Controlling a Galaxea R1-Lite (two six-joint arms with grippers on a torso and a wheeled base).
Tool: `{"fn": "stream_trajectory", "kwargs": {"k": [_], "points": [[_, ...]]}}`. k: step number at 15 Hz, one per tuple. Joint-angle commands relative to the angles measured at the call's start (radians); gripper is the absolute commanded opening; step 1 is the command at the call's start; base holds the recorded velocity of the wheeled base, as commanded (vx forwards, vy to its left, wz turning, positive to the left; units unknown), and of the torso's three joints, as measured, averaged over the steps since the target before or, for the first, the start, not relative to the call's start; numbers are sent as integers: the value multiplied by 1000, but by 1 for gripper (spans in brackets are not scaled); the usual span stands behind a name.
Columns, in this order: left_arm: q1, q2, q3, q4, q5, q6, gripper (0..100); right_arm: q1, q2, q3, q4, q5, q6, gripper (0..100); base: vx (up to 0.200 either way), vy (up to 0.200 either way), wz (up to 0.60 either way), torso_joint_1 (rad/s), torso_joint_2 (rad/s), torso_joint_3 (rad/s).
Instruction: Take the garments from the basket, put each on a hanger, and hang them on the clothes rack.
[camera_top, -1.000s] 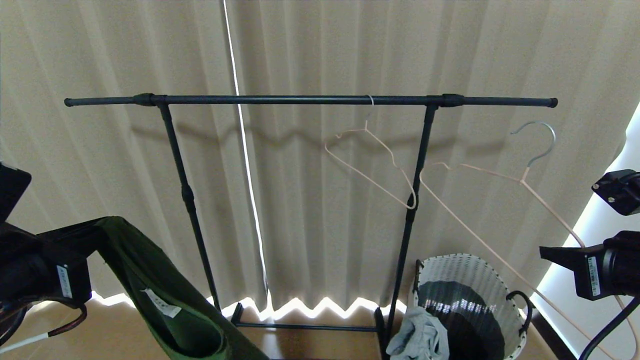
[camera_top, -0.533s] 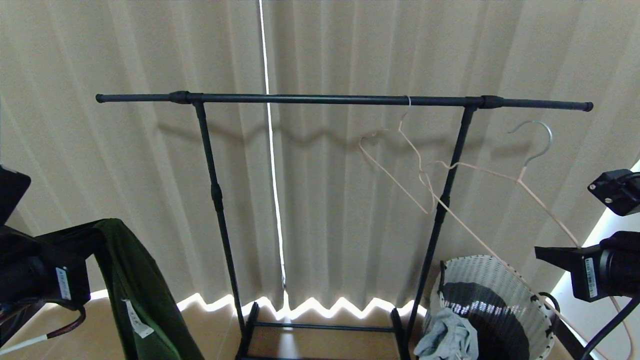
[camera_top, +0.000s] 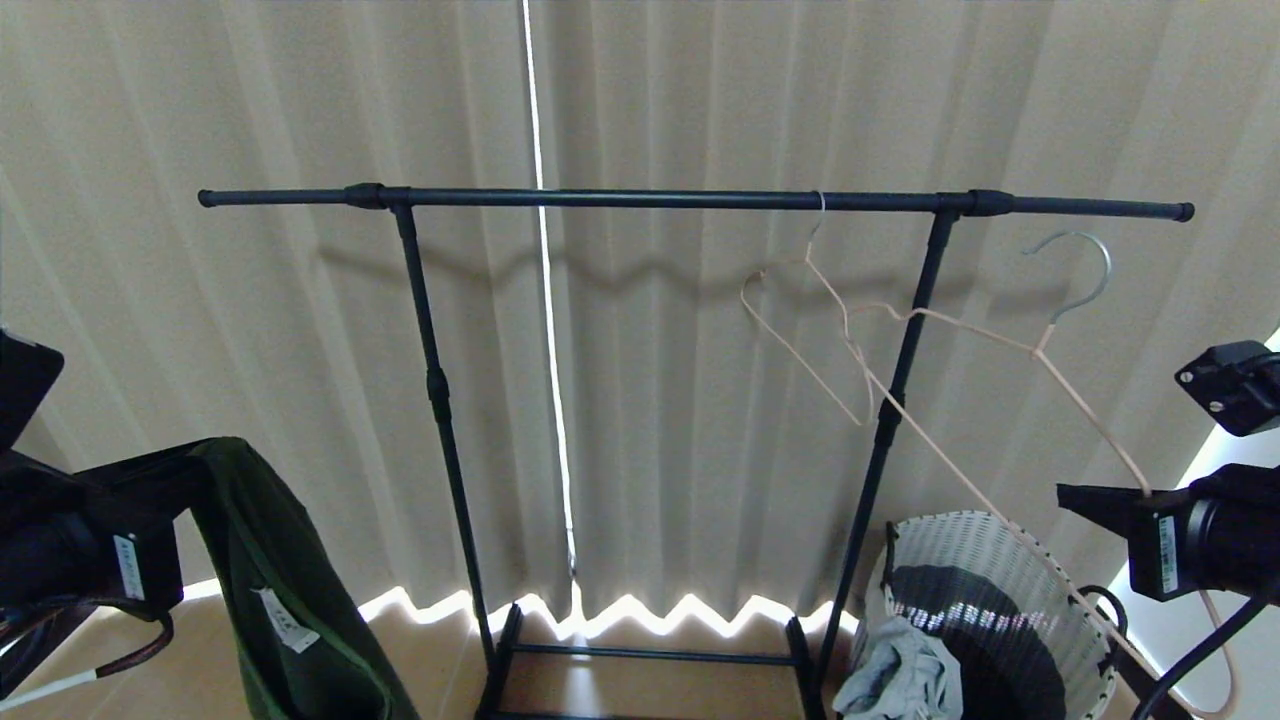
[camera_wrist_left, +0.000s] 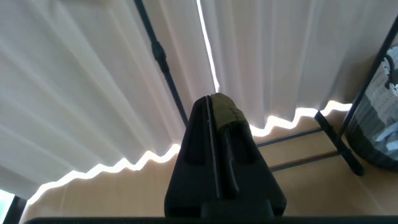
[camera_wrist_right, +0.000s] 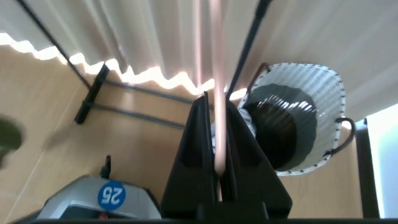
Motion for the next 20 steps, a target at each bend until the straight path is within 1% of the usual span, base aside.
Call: {"fn": "stream_trajectory", "kwargs": {"k": [1, 3, 5, 9, 11, 13, 15, 17, 19, 20], "points": [[0, 1, -5, -1, 1, -1, 0, 3, -2, 4, -4, 1, 0, 0, 0, 0, 0, 0, 0, 0], [5, 1, -6, -1, 4, -1, 0, 16, -13, 5, -4, 2, 0, 0, 0, 0, 0, 0, 0, 0], [20, 1, -9, -1, 4, -1, 0, 80, -39, 10, -4, 4, 1, 0, 0, 0, 0, 0, 0, 0], [20, 12, -36, 4, 7, -1, 0, 218, -45, 33, -4, 5, 1, 0, 0, 0, 0, 0, 0, 0], [22, 41, -66, 6, 10, -6, 0, 261, -40, 57, -4, 7, 6, 0, 0, 0, 0, 0, 0, 0], [22, 62, -77, 6, 12, -9, 0, 272, -39, 74, -5, 8, 6, 0, 0, 0, 0, 0, 0, 0], [22, 70, -80, 6, 12, -15, 0, 272, -47, 80, -5, 36, 6, 0, 0, 0, 0, 0, 0, 0], [22, 79, -91, 7, 12, -18, 0, 272, -45, 80, -5, 37, 6, 0, 0, 0, 0, 0, 0, 0], [20, 96, -111, 7, 18, -40, 0, 276, -44, 80, -5, 42, 6, 0, 0, 0, 0, 0, 0, 0], [11, 145, -154, 7, 38, -69, 0, 306, -42, 79, -5, 79, 8, 0, 0, 0, 0, 0, 0, 0]]}}
